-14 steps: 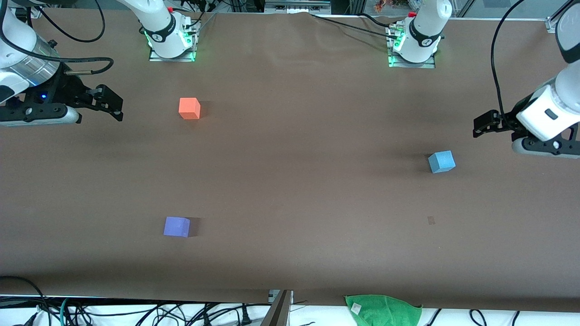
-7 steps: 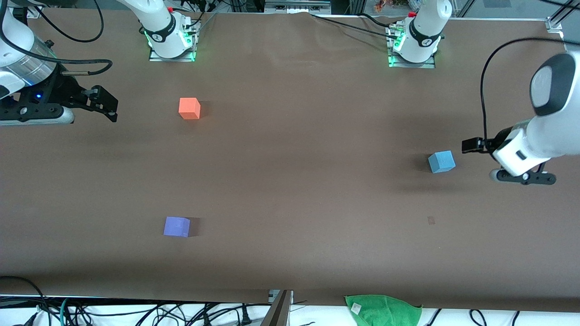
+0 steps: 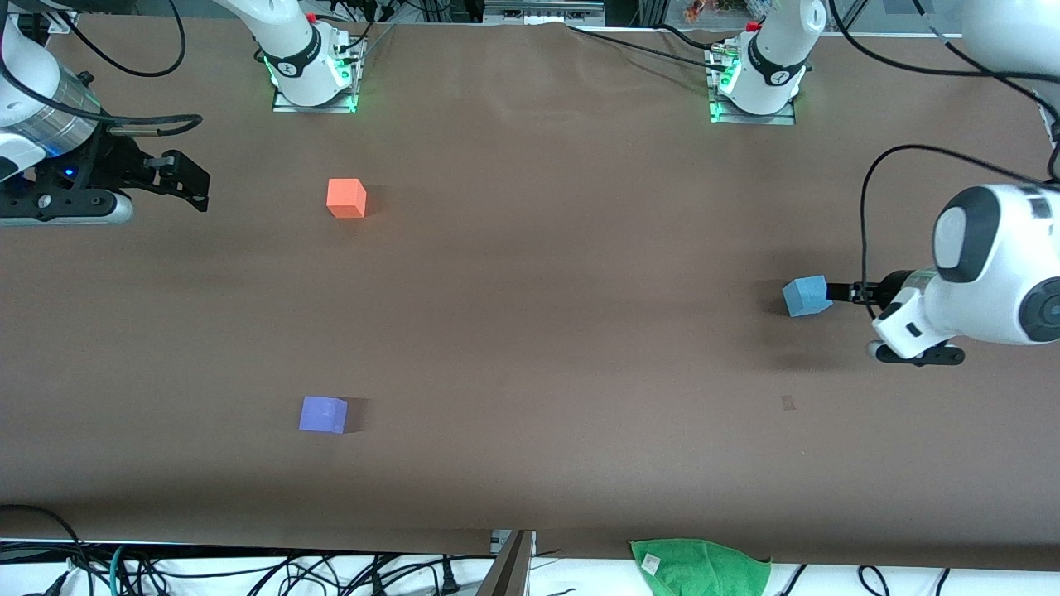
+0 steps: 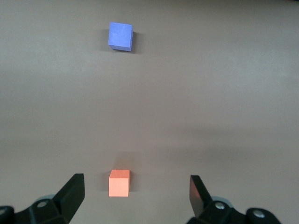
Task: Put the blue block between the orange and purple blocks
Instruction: 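Reach the left gripper down to the light-blue cube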
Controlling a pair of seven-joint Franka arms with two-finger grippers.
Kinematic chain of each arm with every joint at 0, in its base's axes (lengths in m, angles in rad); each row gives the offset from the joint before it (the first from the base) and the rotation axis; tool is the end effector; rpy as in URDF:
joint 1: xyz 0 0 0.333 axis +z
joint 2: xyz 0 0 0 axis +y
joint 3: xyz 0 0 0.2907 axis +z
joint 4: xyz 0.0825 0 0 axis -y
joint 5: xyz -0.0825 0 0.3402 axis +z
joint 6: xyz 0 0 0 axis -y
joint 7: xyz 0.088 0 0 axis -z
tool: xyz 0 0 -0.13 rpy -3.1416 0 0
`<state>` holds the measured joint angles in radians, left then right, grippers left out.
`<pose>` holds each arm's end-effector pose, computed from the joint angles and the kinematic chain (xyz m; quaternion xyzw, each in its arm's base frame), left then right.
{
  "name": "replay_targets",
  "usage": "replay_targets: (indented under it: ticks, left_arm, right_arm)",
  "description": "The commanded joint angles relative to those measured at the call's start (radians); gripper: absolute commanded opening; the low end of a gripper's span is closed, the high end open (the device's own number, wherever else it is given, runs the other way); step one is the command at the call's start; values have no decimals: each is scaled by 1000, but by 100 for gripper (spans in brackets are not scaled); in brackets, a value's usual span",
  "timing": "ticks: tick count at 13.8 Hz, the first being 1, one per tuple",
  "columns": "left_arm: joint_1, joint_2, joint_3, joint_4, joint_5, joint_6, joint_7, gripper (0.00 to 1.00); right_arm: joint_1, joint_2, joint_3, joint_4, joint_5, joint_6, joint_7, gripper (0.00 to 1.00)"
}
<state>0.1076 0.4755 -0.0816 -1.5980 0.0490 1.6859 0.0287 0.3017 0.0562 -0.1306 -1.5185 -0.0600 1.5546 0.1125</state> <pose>0.5762 0.0251 0.3092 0.9814 -0.0079 -0.1918 0.0011 0.5178 0.0833 0.5686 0.9990 0.0292 -0.0049 0.0347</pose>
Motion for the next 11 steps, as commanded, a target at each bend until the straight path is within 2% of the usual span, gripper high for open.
replay_targets:
  ticks: [1,3,5,11]
  left_arm:
    - [3,-23,-6,-130,22,125,16,100]
    - [6,-44,-4,-210,34,170,19,100]
    - [7,-40,-6,-233,63,202,19,100]
    - [24,-37,-6,-407,92,451,20,100]
  right_arm:
    - [-4,-6,8,14,2,-7,6,100]
    - [0,-6,9,15,17,-2,4,100]
    - [2,-4,9,15,22,15,3,100]
    - [2,-3,6,15,22,24,-7,100]
